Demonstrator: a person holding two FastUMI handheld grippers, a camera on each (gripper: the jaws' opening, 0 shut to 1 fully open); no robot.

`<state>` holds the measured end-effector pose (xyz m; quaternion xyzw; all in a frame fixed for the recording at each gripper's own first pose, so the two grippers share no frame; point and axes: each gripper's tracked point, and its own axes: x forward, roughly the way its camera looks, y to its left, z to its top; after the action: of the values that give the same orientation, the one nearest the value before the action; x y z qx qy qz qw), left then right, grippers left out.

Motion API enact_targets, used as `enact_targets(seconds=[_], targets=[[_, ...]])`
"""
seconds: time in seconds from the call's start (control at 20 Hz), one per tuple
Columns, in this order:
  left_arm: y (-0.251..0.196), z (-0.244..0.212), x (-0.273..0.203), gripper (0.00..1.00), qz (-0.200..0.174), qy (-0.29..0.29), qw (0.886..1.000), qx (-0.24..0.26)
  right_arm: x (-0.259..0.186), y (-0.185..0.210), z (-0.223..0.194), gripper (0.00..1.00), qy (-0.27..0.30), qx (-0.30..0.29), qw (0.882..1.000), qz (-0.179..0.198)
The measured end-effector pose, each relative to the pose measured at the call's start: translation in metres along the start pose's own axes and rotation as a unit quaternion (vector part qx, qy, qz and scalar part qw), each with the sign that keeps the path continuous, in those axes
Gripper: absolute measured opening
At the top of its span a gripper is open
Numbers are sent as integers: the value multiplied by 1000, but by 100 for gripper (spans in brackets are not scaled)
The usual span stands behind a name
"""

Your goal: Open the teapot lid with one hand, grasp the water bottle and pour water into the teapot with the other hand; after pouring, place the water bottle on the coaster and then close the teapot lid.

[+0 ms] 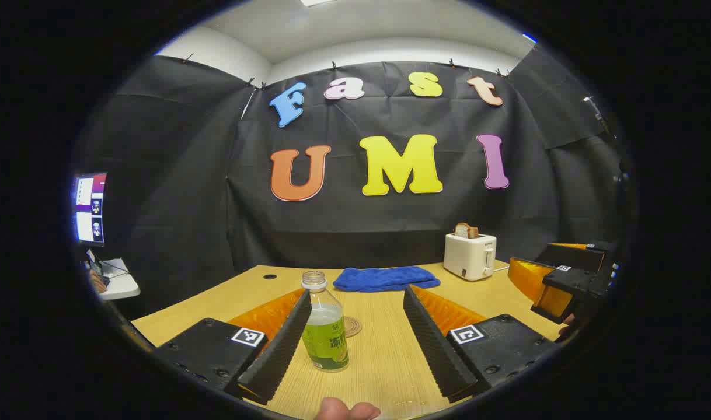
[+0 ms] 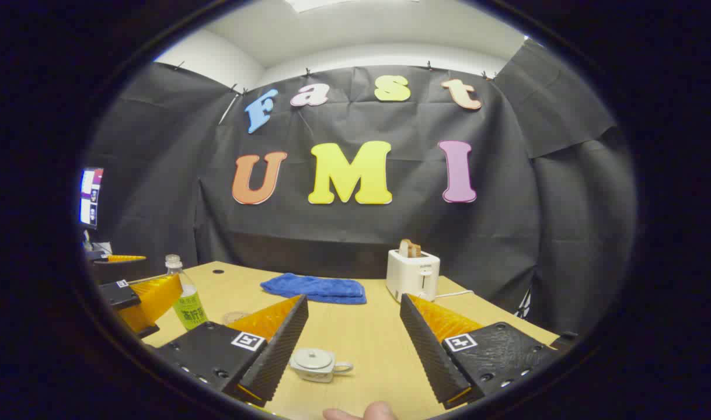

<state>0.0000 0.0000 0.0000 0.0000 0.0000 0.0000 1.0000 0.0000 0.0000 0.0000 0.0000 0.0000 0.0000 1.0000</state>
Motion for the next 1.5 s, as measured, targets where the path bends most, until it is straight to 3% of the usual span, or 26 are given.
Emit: enact_targets(seconds=[0.85, 1.5], targets=[[9, -2, 0, 99, 4, 5, 1000, -5, 4, 8, -18, 95, 25, 1, 1000, 15], [17, -4, 2, 99, 11, 13, 1000, -15, 31, 25, -90, 96, 101, -14, 994, 28]])
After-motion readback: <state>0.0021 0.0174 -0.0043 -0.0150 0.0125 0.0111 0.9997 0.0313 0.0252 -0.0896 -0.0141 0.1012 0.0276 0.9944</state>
